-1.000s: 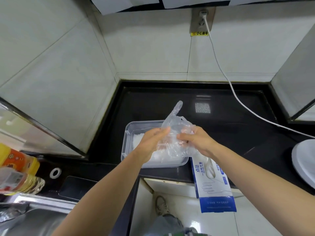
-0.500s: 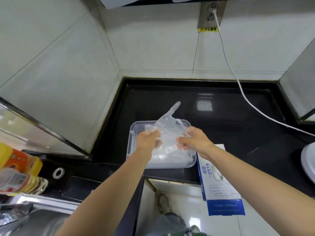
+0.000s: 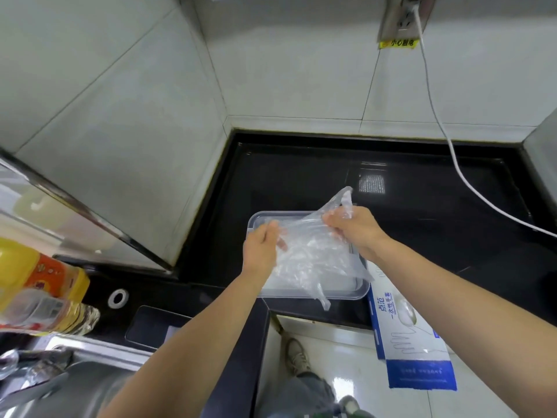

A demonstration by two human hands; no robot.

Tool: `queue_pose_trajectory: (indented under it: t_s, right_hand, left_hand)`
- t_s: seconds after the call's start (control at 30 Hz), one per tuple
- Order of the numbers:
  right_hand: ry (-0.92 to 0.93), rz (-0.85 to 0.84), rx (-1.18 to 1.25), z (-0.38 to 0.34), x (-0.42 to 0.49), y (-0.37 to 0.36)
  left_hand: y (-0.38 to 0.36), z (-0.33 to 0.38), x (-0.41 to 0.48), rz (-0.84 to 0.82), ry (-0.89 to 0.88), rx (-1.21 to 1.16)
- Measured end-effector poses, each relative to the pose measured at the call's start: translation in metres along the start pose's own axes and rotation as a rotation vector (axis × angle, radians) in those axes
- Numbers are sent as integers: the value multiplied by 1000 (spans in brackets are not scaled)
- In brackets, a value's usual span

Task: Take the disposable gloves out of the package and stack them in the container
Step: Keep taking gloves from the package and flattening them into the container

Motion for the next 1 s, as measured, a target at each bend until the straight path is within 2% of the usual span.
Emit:
queue_pose_trajectory:
  t_s: [0.1,0.2,0.27,0.3,0.33,0.4,0.43,0.5,0.57,0.63,0.7,0.77,0.8,0.87,0.93,1.0]
  right_hand:
    - [39,85,8,-3,6,13]
    - [161,276,-15,-11,11,33]
    - [392,419,-93,-34,-2,42]
    - [532,434,-119,-46,-10,40]
    - [645,395,-139,-57,-18,35]
    - [730,174,-230,-63,-24,10]
    - [697,42,-332,-56,-23,-4]
    - [509,-177,-608,-22,-12,-30]
    - [289,-261,-837,20,-1,-42]
    - [181,-281,-918,46,4,-48]
    - [147,-298,-918,58,8,-57]
    - [131,-316,-926,64,10,-64]
    - [117,-321,-932,67,11,-66]
    - [87,-349,-938,73,15,-70]
    - [71,-378,-940,77,17,-71]
    - [36,-410,-950,81,18,-68]
  left_hand:
    - [8,-8,2,140,-51,139]
    - [2,-7,3,149,-71,355]
    - [-6,-5,5,140,-117,534]
    - [-9,-3,6,133,-142,626]
    - [-14,-3,8,124,-161,697]
    - [-19,-5,12,103,-144,750]
    - [-21,-8,15,86,-127,784]
    - [-23,-10,18,45,-78,861]
    - [-24,-13,17,9,-48,897]
    - [-23,-14,13,30,-48,866]
    - [-23,-10,10,97,-171,888]
    - [-31,-1,5,127,-416,959]
    - [-37,6,3,113,-516,964]
    - [-53,9,3,1,-577,1050]
    - [-66,-6,10,-147,-452,1178]
    - [-66,-32,21,-295,-176,1204]
Point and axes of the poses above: each hand's wrist, its own x-axis towards the middle knuckle, its own y-axis out of the back of the hand, z = x × y, the point moved 5 cm from there along x, towards the middle knuckle, and after that the axes turned 1 degree about y, right-handed, at the moved point
